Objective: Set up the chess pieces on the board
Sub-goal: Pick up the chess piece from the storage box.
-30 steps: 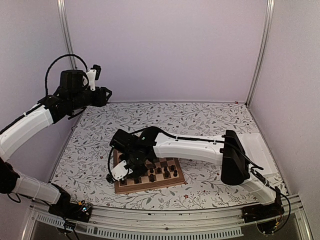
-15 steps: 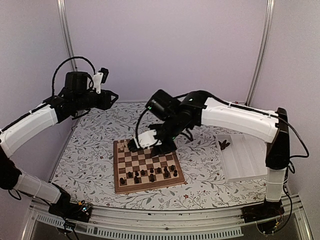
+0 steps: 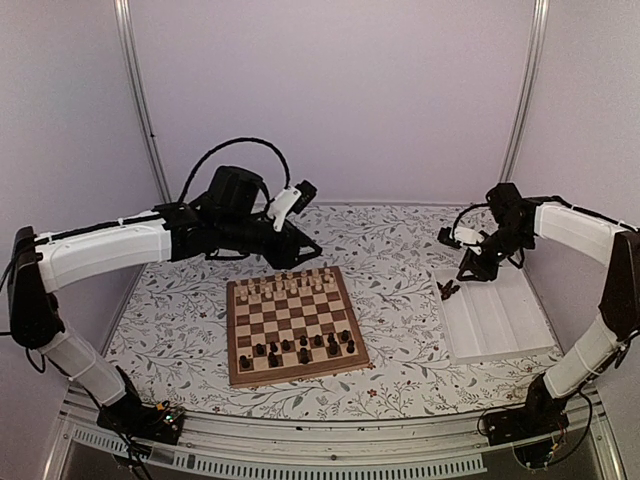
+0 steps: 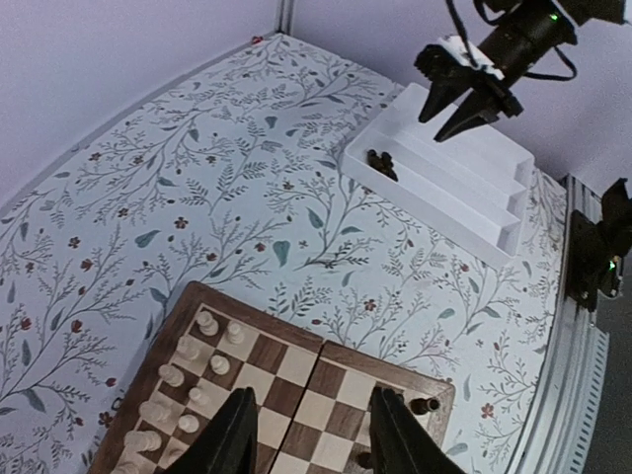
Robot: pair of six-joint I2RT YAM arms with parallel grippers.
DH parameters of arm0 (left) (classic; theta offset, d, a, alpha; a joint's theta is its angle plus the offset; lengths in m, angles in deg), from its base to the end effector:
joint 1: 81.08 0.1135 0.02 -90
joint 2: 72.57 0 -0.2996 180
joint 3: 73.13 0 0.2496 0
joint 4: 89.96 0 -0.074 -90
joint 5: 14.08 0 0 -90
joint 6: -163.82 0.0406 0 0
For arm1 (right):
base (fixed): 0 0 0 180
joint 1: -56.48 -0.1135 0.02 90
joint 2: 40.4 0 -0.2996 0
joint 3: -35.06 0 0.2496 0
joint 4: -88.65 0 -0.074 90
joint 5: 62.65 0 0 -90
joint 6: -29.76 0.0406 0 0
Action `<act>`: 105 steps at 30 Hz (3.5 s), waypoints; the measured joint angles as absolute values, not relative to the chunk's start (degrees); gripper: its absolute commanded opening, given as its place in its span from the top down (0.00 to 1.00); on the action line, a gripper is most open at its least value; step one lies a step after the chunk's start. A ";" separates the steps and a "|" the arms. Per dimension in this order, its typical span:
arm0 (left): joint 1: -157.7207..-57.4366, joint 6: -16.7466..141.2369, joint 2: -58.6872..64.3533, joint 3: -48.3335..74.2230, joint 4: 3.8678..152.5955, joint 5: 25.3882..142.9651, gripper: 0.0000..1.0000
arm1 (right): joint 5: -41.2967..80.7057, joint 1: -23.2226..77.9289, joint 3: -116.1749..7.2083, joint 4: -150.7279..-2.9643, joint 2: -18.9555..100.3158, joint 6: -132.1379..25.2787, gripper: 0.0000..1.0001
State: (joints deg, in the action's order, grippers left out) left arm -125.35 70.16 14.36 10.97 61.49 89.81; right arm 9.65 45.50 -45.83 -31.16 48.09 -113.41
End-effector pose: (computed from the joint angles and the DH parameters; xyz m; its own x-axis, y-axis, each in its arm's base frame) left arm 0.2439 -0.2513 0.3413 -0.4247 0.3275 -0.8440 0.7989 0.5741 -0.1792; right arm 0.2942 0.0697 0.2757 -0.3093 -0.8367 -0.4519 -0.9039 0.4063 -0.1338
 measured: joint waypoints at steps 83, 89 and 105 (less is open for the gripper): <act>-144.34 55.45 53.68 32.08 94.78 95.05 0.60 | -8.93 50.59 -38.14 -19.71 45.42 -116.08 0.95; -144.34 54.75 57.86 37.88 93.45 96.08 0.61 | -10.98 50.59 -38.14 -19.97 45.31 -115.05 0.95; -144.34 53.55 59.30 40.21 90.70 96.45 0.76 | -11.61 50.61 -38.14 -19.97 45.18 -115.01 0.95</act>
State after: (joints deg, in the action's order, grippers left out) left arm -144.34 53.55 59.30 40.21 90.70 96.45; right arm -11.61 50.61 -38.14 -19.97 45.18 -115.01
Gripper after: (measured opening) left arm 0.283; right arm 0.202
